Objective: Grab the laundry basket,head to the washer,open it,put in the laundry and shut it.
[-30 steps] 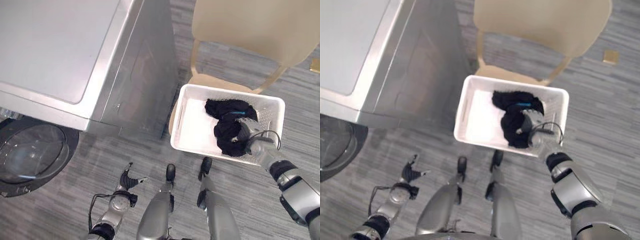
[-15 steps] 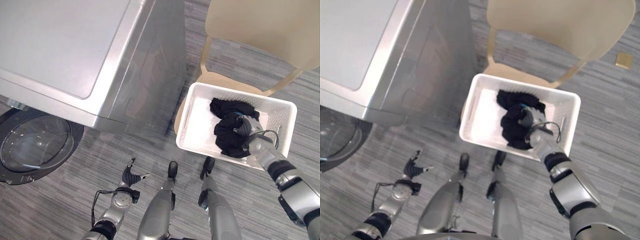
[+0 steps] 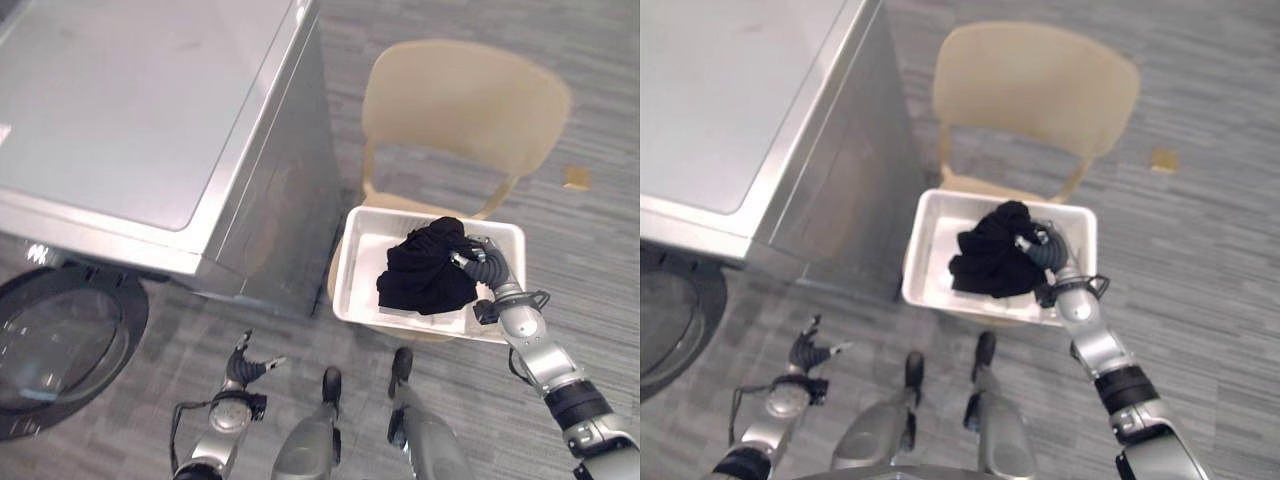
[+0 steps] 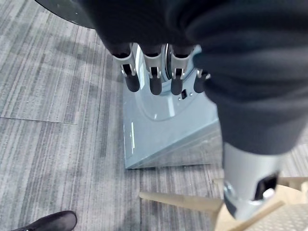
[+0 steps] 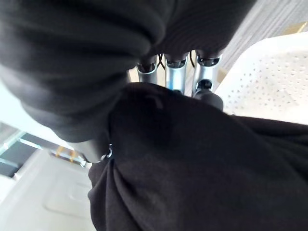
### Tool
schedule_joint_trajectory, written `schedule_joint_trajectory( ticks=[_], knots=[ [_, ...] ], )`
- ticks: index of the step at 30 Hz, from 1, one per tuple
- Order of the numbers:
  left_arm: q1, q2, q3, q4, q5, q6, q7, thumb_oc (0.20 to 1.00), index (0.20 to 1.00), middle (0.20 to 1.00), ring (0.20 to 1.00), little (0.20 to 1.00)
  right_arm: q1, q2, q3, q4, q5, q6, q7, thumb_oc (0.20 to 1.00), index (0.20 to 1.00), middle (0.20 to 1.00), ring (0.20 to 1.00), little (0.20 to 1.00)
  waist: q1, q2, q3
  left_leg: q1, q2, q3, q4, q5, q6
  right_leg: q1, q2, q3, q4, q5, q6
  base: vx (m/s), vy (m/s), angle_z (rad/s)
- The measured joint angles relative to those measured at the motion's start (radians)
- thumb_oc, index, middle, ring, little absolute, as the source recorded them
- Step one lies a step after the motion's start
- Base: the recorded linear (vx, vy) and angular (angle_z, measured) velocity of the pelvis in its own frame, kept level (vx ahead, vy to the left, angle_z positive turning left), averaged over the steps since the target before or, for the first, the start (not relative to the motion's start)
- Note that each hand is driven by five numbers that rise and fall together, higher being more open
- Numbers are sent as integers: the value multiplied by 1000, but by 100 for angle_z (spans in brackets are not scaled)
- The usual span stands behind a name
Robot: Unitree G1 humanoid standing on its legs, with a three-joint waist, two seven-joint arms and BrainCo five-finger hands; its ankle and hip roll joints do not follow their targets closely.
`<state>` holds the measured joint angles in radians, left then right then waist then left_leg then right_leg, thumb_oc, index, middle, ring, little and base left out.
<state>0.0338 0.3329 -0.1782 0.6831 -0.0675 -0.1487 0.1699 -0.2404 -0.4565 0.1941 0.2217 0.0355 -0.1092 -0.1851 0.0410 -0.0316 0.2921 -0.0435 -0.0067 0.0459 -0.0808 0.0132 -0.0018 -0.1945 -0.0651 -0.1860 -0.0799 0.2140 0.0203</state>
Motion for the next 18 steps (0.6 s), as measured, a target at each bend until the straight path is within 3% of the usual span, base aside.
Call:
schedule_joint_trajectory(
  ticks=[3, 7, 10, 11, 12, 13, 15, 17, 18],
  knots=[
    [49, -17, 2, -6, 0, 7, -14, 1000, 1000, 1000, 1000, 1000, 91, 49, -11, -84, 142, -25, 54, 200, 200, 200, 200, 200, -19, -5, -85, 40, 1, 22, 0, -15, 6, 30, 3, 17, 0, -10, 1, 37, 80, -20],
    [87, -18, 8, -37, -7, 24, -19, 1000, 1000, 1000, 1000, 1000, 140, 114, 2, -156, 320, -32, 122, 200, 200, 200, 200, 200, -24, -16, -123, 72, -4, 63, 0, -21, 14, 44, 4, 51, 4, -6, 6, -146, 59, -28],
    [94, -18, 7, -51, -9, 26, -19, 1000, 1000, 1000, 1000, 1000, 141, 150, 32, -168, 417, -47, 159, 200, 200, 200, 200, 200, -25, -19, -124, 67, -4, 88, 15, -14, 23, 35, -6, 61, 18, -16, 38, -268, -37, -17],
    [77, -17, 11, -58, -10, 25, -16, 1000, 1000, 1000, 1000, 1000, 141, 161, 43, -168, 459, -50, 171, 200, 200, 200, 200, 200, -24, -2, -113, 36, 22, 84, 48, -11, 35, -17, 0, 56, 143, -70, 68, -296, -69, 24],
    [65, -16, 10, -64, -10, 25, -15, 1000, 1000, 1000, 1000, 1000, 143, 162, 52, -168, 475, -49, 182, 200, 200, 200, 200, 200, -25, 13, -104, 34, 40, 78, 48, -2, 28, -38, 3, 54, 240, -120, 71, -587, -221, 49],
    [46, -8, 10, -85, -11, 24, -11, 1000, 1000, 1000, 1000, 1000, 144, 160, 53, -178, 493, -49, 188, 200, 200, 200, 200, 200, -1, 13, -101, -15, 51, 57, 95, 16, 28, -83, 0, 100, 453, -225, 89, -438, -194, 66],
    [31, -7, 12, -133, -20, 15, -7, 1000, 1000, 1000, 1000, 1000, 156, 135, 42, -219, 491, -56, 191, 200, 200, 200, 200, 200, 10, 27, -97, -84, 59, -31, 162, 18, 23, -51, 21, 181, 639, -364, 104, -276, -201, 115],
    [51, 16, 10, -171, -39, 9, -6, 1000, 1000, 1000, 1000, 1000, 129, 124, 46, -247, 490, -65, 196, 200, 200, 200, 200, 200, 73, 22, -94, -106, 56, -36, 163, 37, -10, 62, 29, 181, 487, -468, 94, -292, -252, 71],
    [49, 0, 19, -175, -43, 9, -5, 1000, 1000, 1000, 1000, 1000, 106, 123, 50, -237, 490, -74, 198, 200, 200, 200, 200, 200, 92, 41, -88, -130, 70, -55, 187, 37, -21, 94, 53, 178, 373, -445, 4, -209, -146, 18]
  ],
)
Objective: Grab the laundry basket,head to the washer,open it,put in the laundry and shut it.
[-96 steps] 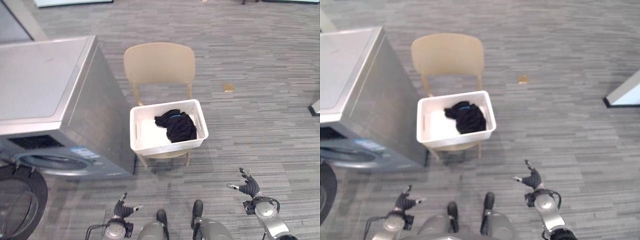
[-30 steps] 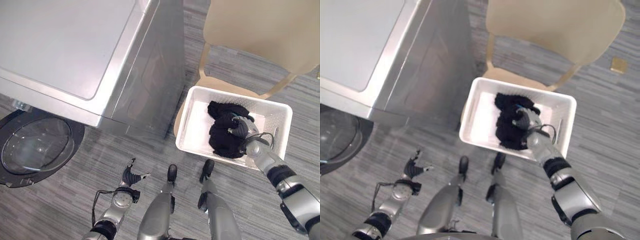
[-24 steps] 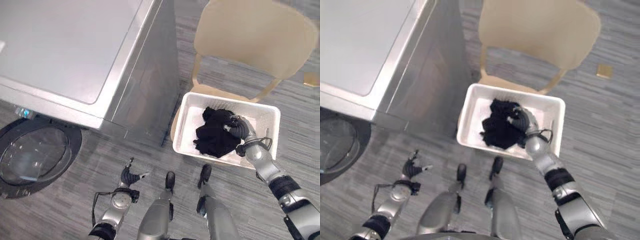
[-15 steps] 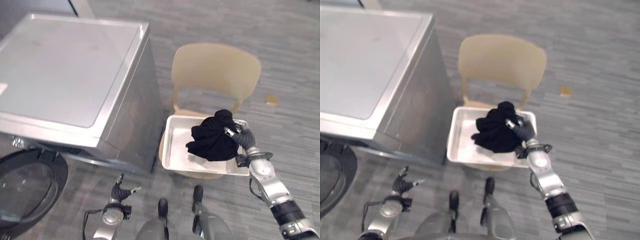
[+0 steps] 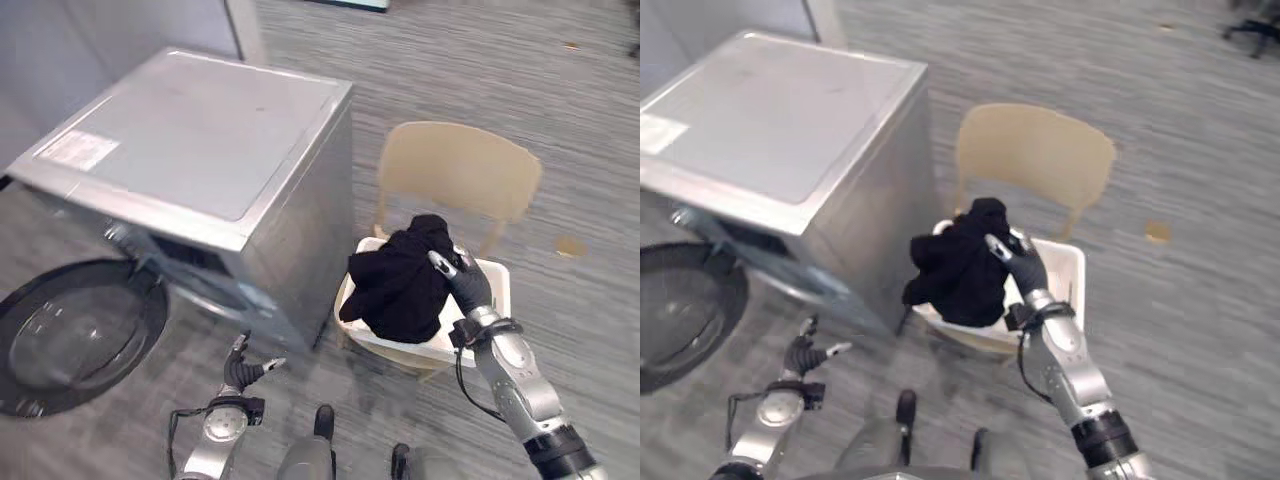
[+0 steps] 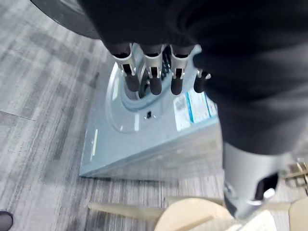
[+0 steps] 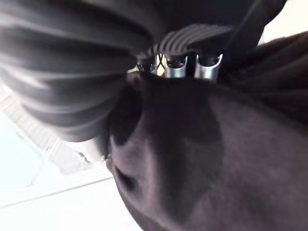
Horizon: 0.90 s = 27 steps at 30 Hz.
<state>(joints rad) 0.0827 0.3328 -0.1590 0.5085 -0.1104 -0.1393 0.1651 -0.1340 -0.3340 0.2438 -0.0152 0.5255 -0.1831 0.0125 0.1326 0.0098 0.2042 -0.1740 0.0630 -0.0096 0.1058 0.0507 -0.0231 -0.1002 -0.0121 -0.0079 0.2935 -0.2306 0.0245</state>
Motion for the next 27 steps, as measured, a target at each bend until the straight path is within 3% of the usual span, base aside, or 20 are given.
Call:
schedule_joint_trajectory(
  ticks=[1, 3, 4, 5, 6, 7, 8, 9, 12, 13, 15, 16, 17, 18, 19, 21, 24, 27],
  knots=[
    [32, -1, -3, -7, -5, -6, 3, 1000, 1000, 1000, 1000, 1000, -6, 1, 9, 1, 1, 0, 1, 200, 200, 200, 200, 200, 28, 19, -8, -9, 20, -1, -14, 26, -5, 2, 29, -11, -14, 12, -3, -333, -205, 22],
    [85, -4, 4, -62, -6, -7, -4, 1000, 1000, 1000, 1000, 1000, 0, -4, 9, 1, 2, -10, 7, 200, 200, 200, 200, 200, 36, 46, -14, -46, 50, -33, -47, 99, -63, -6, 75, -63, -36, 54, -45, -329, -78, 75],
    [83, -3, 0, -79, -6, -7, -7, 1000, 1000, 1000, 1000, 1000, 3, -10, 1, 2, 3, -14, 7, 200, 200, 200, 200, 200, 15, 39, -11, -80, 48, -40, -49, 141, -89, -30, 60, -85, -28, 54, -59, -516, -25, 130],
    [82, -3, -4, -91, -6, -7, -9, 1000, 1000, 1000, 1000, 1000, 3, -25, 3, 9, 2, -10, 8, 200, 200, 200, 200, 200, 22, 33, -3, -100, 42, 4, -56, 158, -98, -49, 65, -125, -23, 55, -106, -386, -6, 100],
    [94, -1, -6, -115, -6, -4, -15, 1000, 1000, 1000, 1000, 1000, 4, -37, 11, 7, 2, -9, 8, 200, 200, 200, 200, 200, 29, 40, -6, -89, 53, 64, -73, 56, -87, -55, 64, -162, -19, 69, -124, -360, -20, 98],
    [93, 31, -19, -164, -5, -11, -30, 1000, 1000, 1000, 1000, 1000, 6, -39, 12, 9, 3, -6, 8, 200, 200, 200, 200, 200, 9, 16, 10, -98, 49, 94, -81, 7, -44, -57, 45, -202, -33, 66, -137, -177, -23, 82],
    [79, 48, -22, -176, -5, -19, -39, 1000, 1000, 1000, 1000, 1000, 7, -37, 13, 9, 3, -2, 10, 200, 200, 200, 200, 200, 8, -9, 20, -101, 36, 109, -71, 3, -42, -61, 21, -212, -41, 78, -150, -257, -26, 99],
    [63, 71, -31, -202, -4, -17, -53, 1000, 1000, 1000, 1000, 1000, 5, -41, 21, 3, 4, 12, 15, 200, 200, 200, 200, 200, 5, -41, 21, -109, 20, 138, 1, -18, -42, -61, -17, -245, -69, 108, -145, -236, -7, 100],
    [8, 82, -53, -306, 1, -31, -71, 1000, 1000, 1000, 1000, 1000, -9, -52, 61, -20, 34, 21, 40, 200, 200, 200, 200, 200, -61, -53, 14, -23, 17, 151, 129, -84, -79, 5, -63, -330, -173, 178, -126, -102, 34, 85],
    [-11, 82, -61, -329, 5, -44, -78, 1000, 1000, 1000, 1000, 1000, -12, -52, 76, -28, 42, 27, 53, 200, 200, 200, 200, 200, -68, -56, 13, 27, 19, 167, 120, -99, -80, 17, -71, -340, -180, 180, -123, 3, 123, 76],
    [-65, 91, -107, -396, 21, -58, -79, 1000, 1000, 1000, 1000, 1000, -22, -49, 119, -46, 51, 27, 77, 200, 200, 200, 200, 200, -110, -33, -4, 136, 42, 172, 48, -107, -74, 33, -66, -375, -204, 194, -101, 16, 135, 63],
    [-135, 94, -154, -432, 57, -72, -81, 1000, 1000, 1000, 1000, 1000, -29, -55, 132, -47, 68, 29, 94, 200, 200, 200, 200, 200, -133, -5, -15, 188, 47, 173, -37, -38, -63, 28, -52, -397, -201, 201, -90, 11, 139, 63],
    [-179, 92, -182, -442, 82, -74, -79, 1000, 1000, 1000, 1000, 1000, -33, -54, 145, -44, 77, 32, 98, 200, 200, 200, 200, 200, -134, 5, -20, 212, 54, 178, -79, -35, -66, 26, -42, -406, -200, 206, -83, 36, 122, 53],
    [-207, 92, -204, -447, 99, -80, -79, 1000, 1000, 1000, 1000, 1000, -37, -56, 156, -41, 84, 36, 101, 200, 200, 200, 200, 200, -133, 6, -23, 219, 58, 181, -106, -33, -66, 17, -41, -411, -191, 207, -80, 23, 133, 22],
    [-284, 99, -260, -455, 142, -81, -74, 1000, 1000, 1000, 1000, 1000, -61, -33, 207, -15, 98, 38, 103, 200, 200, 200, 200, 200, -130, -20, -33, 228, 42, 157, -128, -34, -66, 3, -48, -392, -184, 219, -63, 19, 105, 15],
    [-307, 98, -296, -452, 174, -82, -77, 1000, 1000, 1000, 1000, 1000, -87, -8, 224, 1, 104, 54, 110, 200, 200, 200, 200, 200, -129, -35, -42, 228, 27, 161, -132, -34, -66, -4, -66, -373, -180, 232, -43, -3, 105, 5],
    [-322, 105, -333, -428, 174, -78, -72, 1000, 1000, 1000, 1000, 1000, -146, -1, 242, 36, 106, 60, 105, 200, 200, 200, 200, 200, -127, -39, -54, 228, 8, 163, -142, -39, -57, -4, -84, -360, -194, 249, -10, -25, 87, 1],
    [-330, 83, -381, -335, 173, -73, -70, 1000, 1000, 1000, 1000, 1000, -192, 10, 283, 42, 104, 74, 98, 200, 200, 200, 200, 200, -126, -46, -88, 225, -3, 177, -145, -48, -32, -19, -86, -327, -195, 266, 0, -23, 75, -17]
  ],
)
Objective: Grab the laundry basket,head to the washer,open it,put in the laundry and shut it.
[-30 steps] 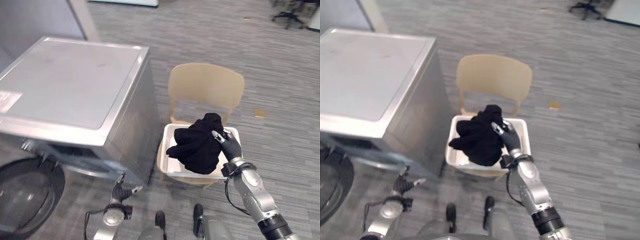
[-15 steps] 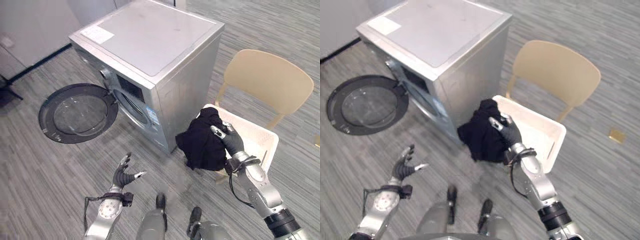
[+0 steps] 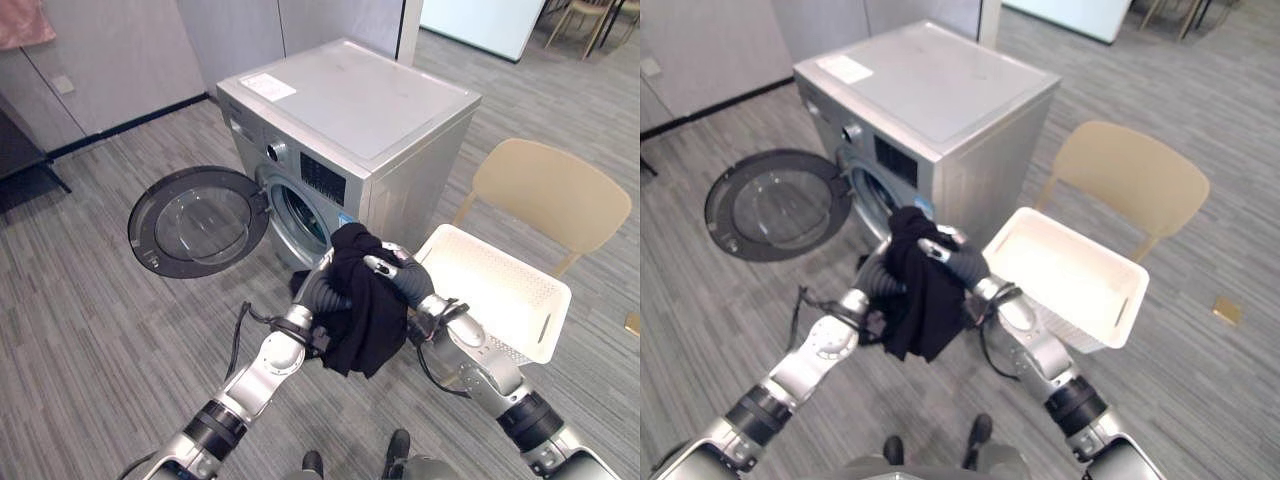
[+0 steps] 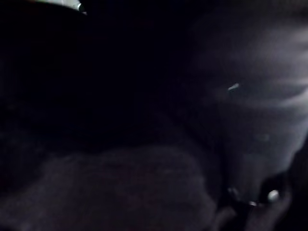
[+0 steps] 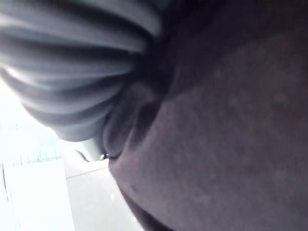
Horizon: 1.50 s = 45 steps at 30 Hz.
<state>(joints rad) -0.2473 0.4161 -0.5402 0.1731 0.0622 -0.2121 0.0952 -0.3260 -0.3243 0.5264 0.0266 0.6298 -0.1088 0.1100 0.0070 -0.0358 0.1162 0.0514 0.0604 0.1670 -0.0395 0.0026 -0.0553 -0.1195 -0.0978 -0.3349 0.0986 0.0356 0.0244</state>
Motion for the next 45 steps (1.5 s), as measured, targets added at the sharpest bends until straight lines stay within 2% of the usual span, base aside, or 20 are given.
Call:
schedule_joint_trajectory(
  ticks=[2, 3, 4, 8, 9, 10, 13, 14, 16, 18, 23, 29, 33, 36, 39, 40, 42, 43, 44, 45],
  knots=[
    [-8, -22, -27, 45, 0, 5, 0, 1000, 1000, 1000, 1000, 1000, -3, 20, 15, 10, 0, 1, -2, 200, 200, 200, 200, 200, -3, -6, -23, 4, -5, 14, 1, 0, 7, -3, -1, 16, 0, 6, 3, 1, 45, -20],
    [-16, -27, -41, 70, 0, 8, 0, 451, 451, 451, 451, 451, -6, 24, 28, 22, 0, 1, -3, 200, 200, 200, 200, 200, -4, -7, -36, 4, -6, 18, 0, -1, 9, -4, -2, 20, -1, 10, 5, 7, 54, -17],
    [-16, -31, -45, 80, 0, 9, 0, 216, 216, 216, 216, 216, -6, 27, 33, 27, 0, 2, -5, 200, 200, 200, 200, 200, -7, -7, -43, 4, -7, 21, 0, -1, 10, -5, -1, 24, -4, 13, 5, 2, 38, -25],
    [-7, -32, -36, 81, 0, 9, -1, 200, 200, 200, 200, 200, -27, 31, 57, 36, -1, 3, -41, 200, 200, 200, 200, 200, -4, -3, -52, 23, -3, 63, -20, 17, 17, 4, 24, 64, -57, 57, -2, 1, 48, -26],
    [-4, -32, -21, 80, -1, 12, 6, 200, 200, 200, 200, 200, -29, 30, 61, 41, -13, 2, -41, 702, 702, 702, 702, 702, -6, -1, -55, 25, -1, 67, -21, 19, 17, 10, 29, 68, -72, 67, -6, -49, 27, -26],
    [-2, -31, -14, 80, -2, 16, 9, 200, 200, 200, 200, 200, -29, 28, 61, 41, -42, 2, -42, 1000, 1000, 1000, 1000, 1000, -8, -1, -56, 24, -1, 68, -21, 20, 16, 10, 31, 68, -74, 68, -5, -31, 4, -9],
    [29, -31, 15, 75, -2, 21, 18, 200, 200, 200, 200, 200, -28, -2, 58, 29, -178, -1, -42, 1000, 1000, 1000, 1000, 1000, -11, 2, -58, 23, 1, 68, -22, 21, 15, 15, 33, 68, -86, 72, -1, -10, 0, -1],
    [90, -28, 64, 55, -4, 24, 21, 200, 200, 200, 200, 200, -24, -50, 45, 15, -299, -2, -42, 1000, 1000, 1000, 1000, 1000, -18, 3, -58, 23, 4, 68, -23, 21, 15, 17, 33, 68, -95, 76, -1, 0, 0, 0],
    [148, -21, 110, 31, -4, 24, 24, 200, 200, 200, 200, 200, -6, -103, 6, -12, -408, -2, -49, 1000, 1000, 1000, 1000, 1000, -21, 5, -59, 23, 5, 68, -34, 26, 15, 18, 35, 68, -106, 81, 3, 0, 0, 0],
    [221, -9, 163, 18, -4, 25, 31, 200, 200, 200, 200, 200, 49, -167, -75, -66, -548, -7, -85, 1000, 1000, 1000, 1000, 1000, -24, 8, -60, 24, 3, 69, -40, 28, 16, 22, 35, 69, -122, 89, 2, 0, 0, 0],
    [379, 6, 292, 17, -5, 28, 38, 200, 200, 200, 200, 200, 238, -226, -256, -148, -761, -41, -150, 1000, 1000, 1000, 1000, 1000, -34, 18, -60, 39, -2, 73, -42, 25, 21, 59, 39, 73, -177, 112, 6, 4, -4, -3],
    [460, -9, 394, 108, -20, 41, 26, 200, 200, 200, 200, 200, 467, -223, -357, -75, -769, -47, -134, 1000, 1000, 1000, 1000, 1000, -33, 32, -60, 39, -2, 72, -42, 20, 26, 59, 39, 74, -178, 112, 7, 0, -5, 0],
    [539, -58, 514, 258, -53, 66, 15, 200, 200, 200, 200, 200, 589, -197, -442, 131, -769, -2, -107, 1000, 1000, 1000, 1000, 1000, -39, 43, -56, 36, -2, 74, -48, 9, 32, 56, 37, 76, -178, 112, 7, -9, -6, -1],
    [557, -91, 574, 359, -108, 69, 12, 200, 200, 200, 200, 200, 605, -172, -462, 251, -767, 1, -106, 1000, 1000, 1000, 1000, 1000, -36, 42, -51, 27, 0, 72, -48, 9, 33, 53, 38, 74, -176, 113, 7, -96, -30, 3],
    [521, -107, 585, 424, -177, 84, 20, 200, 200, 200, 200, 200, 540, -132, -454, 344, -766, -1, -113, 1000, 1000, 1000, 1000, 1000, -10, 27, 29, -59, 1, 35, 31, 15, 31, 9, 31, 58, -140, 110, 5, -225, -48, 40],
    [489, -111, 584, 436, -177, 78, 22, 200, 200, 200, 200, 200, 499, -121, -441, 362, -763, -8, -122, 1000, 1000, 1000, 1000, 1000, 3, 28, 85, -126, 3, -3, 86, 20, 23, -21, 28, 40, -120, 108, 1, -199, -16, 96],
    [414, -122, 559, 448, -178, 84, 25, 200, 200, 200, 200, 200, 497, -121, -433, 400, -758, 2, -139, 1000, 1000, 1000, 1000, 1000, -3, 42, 122, -186, -3, -75, 83, 11, -2, -27, 10, -42, -128, 106, -2, -6, 39, 156],
    [395, -120, 541, 445, -178, 84, 25, 200, 200, 200, 200, 200, 493, -113, -424, 419, -758, 8, -139, 1000, 1000, 1000, 1000, 1000, 0, 26, 130, -192, 1, -16, 82, -5, -11, -30, -17, -76, -149, 100, -19, 89, 84, 137],
    [395, -122, 540, 440, -178, 86, 26, 200, 200, 200, 200, 200, 471, -103, -424, 422, -758, 14, -144, 1000, 1000, 1000, 1000, 1000, 12, 2, 140, -194, 4, 79, 106, -29, 24, -39, -51, -89, -142, 98, -30, 94, 98, 99],
    [403, -125, 538, 441, -178, 95, 25, 200, 200, 200, 200, 200, 457, -103, -425, 414, -758, 12, -156, 1000, 1000, 1000, 1000, 1000, 3, -6, 141, -182, 6, 169, 158, -47, 30, -29, -76, -102, -148, 99, -30, 23, 120, 75]
  ],
)
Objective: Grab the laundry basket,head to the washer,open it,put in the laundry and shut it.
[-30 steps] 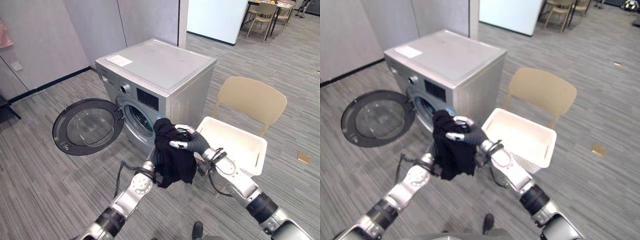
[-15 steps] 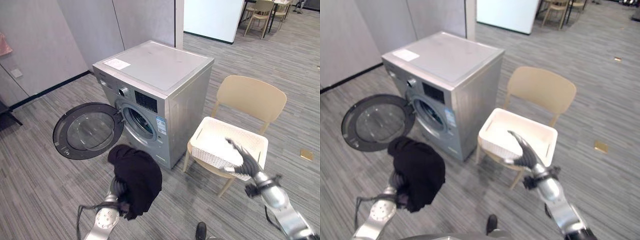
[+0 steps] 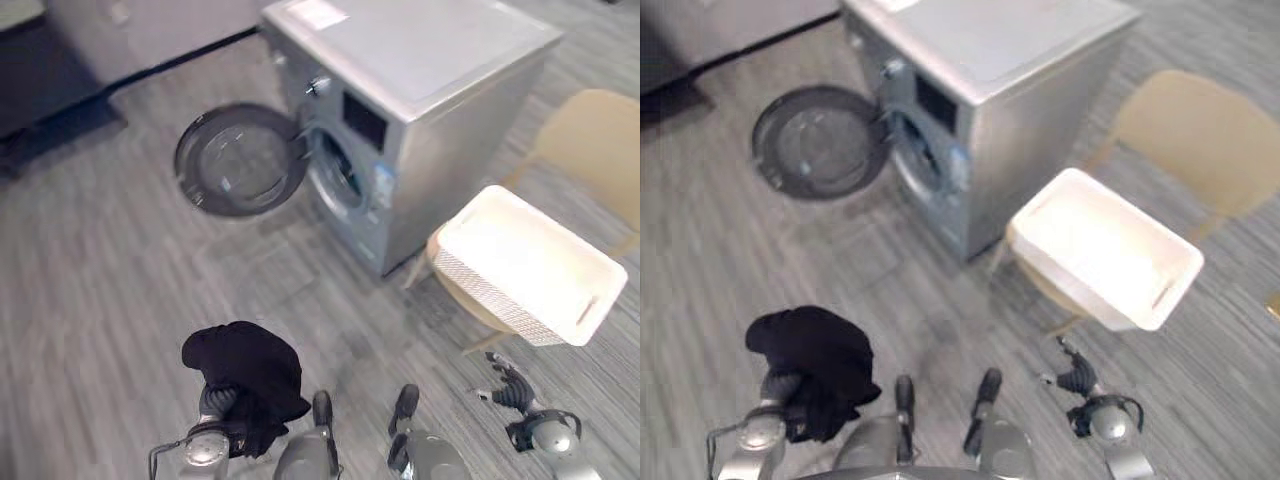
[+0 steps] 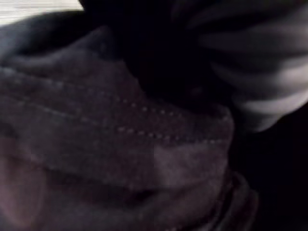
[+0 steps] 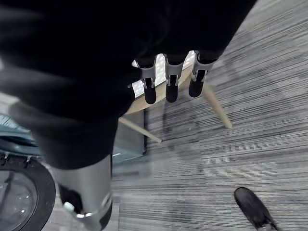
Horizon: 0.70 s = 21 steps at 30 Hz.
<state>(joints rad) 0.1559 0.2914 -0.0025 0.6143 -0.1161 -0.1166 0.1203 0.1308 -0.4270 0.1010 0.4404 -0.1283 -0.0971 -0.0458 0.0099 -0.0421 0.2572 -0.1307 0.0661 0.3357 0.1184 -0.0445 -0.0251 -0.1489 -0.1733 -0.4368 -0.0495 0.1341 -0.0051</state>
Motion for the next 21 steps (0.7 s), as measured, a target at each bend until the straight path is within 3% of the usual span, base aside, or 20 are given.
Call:
schedule_joint_trajectory(
  ticks=[1, 2, 3, 4, 6, 7, 10, 11, 12, 13, 14, 15, 16, 17, 20, 21],
  knots=[
    [3, -6, -1, 3, 0, 2, 1, 200, 200, 200, 200, 200, -4, -8, 2, -4, 0, -2, -7, 1000, 1000, 1000, 1000, 1000, -15, 3, -1, 17, 12, 73, 28, -25, 0, 21, -14, -14, -1, 3, 5, 83, 131, 153],
    [11, -16, -21, -4, 0, 1, -1, 200, 200, 200, 200, 200, 0, -29, 20, -17, -1, 4, -17, 1000, 1000, 1000, 1000, 1000, -64, 27, -15, 64, 49, 215, 50, -55, 0, 78, -29, -122, -22, 9, 20, 129, 158, 162],
    [5, -17, -51, -21, 0, -3, -3, 200, 200, 200, 200, 200, 16, -43, 17, -18, -1, 9, -24, 1000, 1000, 1000, 1000, 1000, -71, 53, -32, 90, 58, 207, -8, -54, 2, 76, -18, -141, -10, 11, 34, 165, 173, 141],
    [-5, -11, -63, -32, 0, -9, -5, 200, 200, 200, 200, 200, 7, -40, 21, -10, -1, 10, -23, 1000, 1000, 1000, 1000, 1000, -61, 70, -41, 98, 53, 195, -41, -8, 16, 66, -22, -138, 9, 7, 39, 159, 214, 48],
    [-12, -4, -63, -32, 0, -9, -6, 200, 200, 200, 200, 200, -22, -11, 32, 9, -3, 13, -24, 1000, 1000, 1000, 1000, 1000, -60, 44, -46, 83, 25, 169, -50, -10, 25, 62, -43, -111, 26, -2, 63, 187, 269, 46],
    [-14, 4, -66, -28, 0, -8, -8, 200, 200, 200, 200, 200, -31, 16, 51, 24, -14, 19, -25, 1000, 1000, 1000, 1000, 1000, -57, 11, -68, 88, -11, 155, -68, -6, 43, 45, -65, -103, 56, 4, 72, 157, 225, 48],
    [-17, 27, -72, -26, 1, -4, -13, 200, 200, 200, 200, 200, -46, 36, 99, 27, -22, 18, -26, 1000, 1000, 1000, 1000, 1000, -52, -13, -78, 95, -23, 140, -66, 6, 64, 21, -114, -85, 162, -7, 75, 183, 159, 42],
    [-35, 53, -71, -26, 1, -4, -12, 200, 200, 200, 200, 200, -52, 46, 112, 26, -23, 18, -22, 1000, 1000, 1000, 1000, 1000, -36, -28, -83, 99, -43, 96, -68, -4, 80, 7, -141, -38, 238, -17, 83, 226, 142, 69],
    [-50, 60, -73, -22, 1, -4, -11, 200, 200, 200, 200, 200, -51, 43, 112, 24, -23, 17, -21, 1000, 1000, 1000, 1000, 1000, -43, -23, -77, 107, -58, 55, -70, -8, 97, -38, -169, 29, 358, -38, 92, 284, 148, 79],
    [-57, 66, -79, -22, 1, -4, -8, 200, 200, 200, 200, 200, -52, 43, 112, 21, -23, 18, -22, 1000, 1000, 1000, 1000, 1000, -63, -7, -70, 113, -60, 26, -81, 1, 101, -91, -152, 144, 444, -120, 119, 119, 43, 98],
    [-60, 78, -75, -27, 2, -8, -8, 200, 200, 200, 200, 200, -55, 50, 119, 5, -24, 17, -20, 1000, 1000, 1000, 1000, 1000, -73, -4, -68, 139, -60, -11, -120, 0, 118, -137, -88, 244, 466, -182, 141, 214, 58, 70],
    [-57, 86, -71, -26, 2, -8, -5, 200, 200, 200, 200, 200, -65, 51, 136, 6, -25, 16, -19, 1000, 1000, 1000, 1000, 1000, -74, -12, -67, 152, -67, -18, -136, 3, 123, -167, -48, 292, 449, -192, 149, 194, 20, 58],
    [-54, 99, -69, -24, 1, -6, -2, 200, 200, 200, 200, 200, -72, 55, 144, 6, -26, 16, -16, 1000, 1000, 1000, 1000, 1000, -80, -22, -68, 154, -71, -6, -140, 27, 110, -186, -30, 304, 438, -193, 146, 326, 32, 47],
    [-56, 102, -70, -13, 3, -6, 0, 200, 200, 200, 200, 200, -81, 55, 151, 8, -27, 12, -16, 1000, 1000, 1000, 1000, 1000, -90, -42, -65, 160, -96, -37, -150, -7, 132, -260, 17, 274, 391, -190, 138, 344, 13, 50],
    [-55, 86, -86, 5, 3, -2, 0, 200, 200, 200, 200, 200, -83, 54, 149, 10, -27, 14, -15, 1000, 1000, 1000, 1000, 1000, -101, -38, -45, 187, -120, -60, -160, -17, 129, -321, 70, 249, 285, -183, 136, 537, -22, 58],
    [-58, 63, -89, 10, 4, 5, 0, 200, 200, 200, 200, 200, -75, 55, 147, 23, -27, 14, -15, 1000, 1000, 1000, 1000, 1000, -120, -44, -40, 190, -129, -122, -125, -64, 123, -320, 83, 254, 194, -176, 149, 292, -33, 86]
  ],
)
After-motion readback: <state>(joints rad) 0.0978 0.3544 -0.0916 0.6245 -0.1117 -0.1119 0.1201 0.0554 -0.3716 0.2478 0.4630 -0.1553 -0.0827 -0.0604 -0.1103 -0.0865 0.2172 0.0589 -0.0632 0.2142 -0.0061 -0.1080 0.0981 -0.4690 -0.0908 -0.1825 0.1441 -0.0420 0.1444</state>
